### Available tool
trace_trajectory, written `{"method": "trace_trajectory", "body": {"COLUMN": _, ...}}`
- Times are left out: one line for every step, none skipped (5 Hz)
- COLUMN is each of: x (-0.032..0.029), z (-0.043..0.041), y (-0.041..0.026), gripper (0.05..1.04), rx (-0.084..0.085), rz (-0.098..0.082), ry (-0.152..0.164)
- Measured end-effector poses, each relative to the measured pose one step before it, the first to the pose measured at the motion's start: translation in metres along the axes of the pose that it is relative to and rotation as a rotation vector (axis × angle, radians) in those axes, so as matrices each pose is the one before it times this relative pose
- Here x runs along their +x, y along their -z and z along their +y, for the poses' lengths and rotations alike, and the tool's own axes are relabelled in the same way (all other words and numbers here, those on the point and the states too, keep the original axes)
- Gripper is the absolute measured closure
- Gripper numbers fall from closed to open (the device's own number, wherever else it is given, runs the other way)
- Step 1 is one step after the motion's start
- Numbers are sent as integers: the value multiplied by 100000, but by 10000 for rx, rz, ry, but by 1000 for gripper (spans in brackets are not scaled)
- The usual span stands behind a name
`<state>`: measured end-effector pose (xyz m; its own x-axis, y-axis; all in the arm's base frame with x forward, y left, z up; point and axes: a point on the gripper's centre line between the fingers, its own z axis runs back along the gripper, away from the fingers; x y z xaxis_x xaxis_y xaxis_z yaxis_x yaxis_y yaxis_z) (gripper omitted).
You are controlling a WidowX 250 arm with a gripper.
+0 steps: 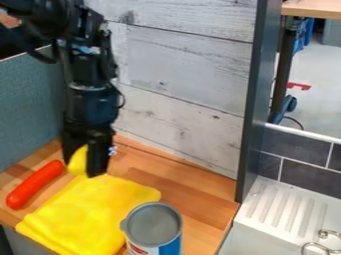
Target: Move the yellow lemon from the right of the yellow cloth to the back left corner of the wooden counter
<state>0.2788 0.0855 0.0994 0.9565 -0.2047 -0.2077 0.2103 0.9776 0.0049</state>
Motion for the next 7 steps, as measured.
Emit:
{"method": "trace_trajectory", "body": {"x": -1037, "z": 1718, "y": 208, "gripper": 266, "rx": 129, "rz": 157, "ry": -142}}
{"method": "trace_trajectory", "body": {"x": 1022, "z": 1896, "y": -914, "gripper": 266, "rx": 144, "rz": -342, "ry": 8}}
{"method": "trace_trajectory", "body": {"x": 1683, "z": 1588, "y": 189, "gripper": 266, "rx": 322, "rz": 78, "ry": 159}}
{"method": "trace_trajectory", "body": {"x": 1722, "z": 1837, "y": 1234, "gripper": 267, "rx": 167, "rz": 152, "ry": -297}}
{"method": "trace_trajectory", "body": {"x": 1337, "z": 1716, "y": 1439, "gripper": 267, "rx": 596, "rz": -77, "ry": -784}}
{"method": "trace_trajectory", "body": {"x": 1914, "z": 1189, "y": 919, "gripper": 266, "rx": 485, "rz": -504, "ry": -778}}
{"method": "trace_trajectory", "body": {"x": 1209, "z": 736, "y": 712, "gripper": 266, "rx": 216, "rz": -319, "ry": -479}}
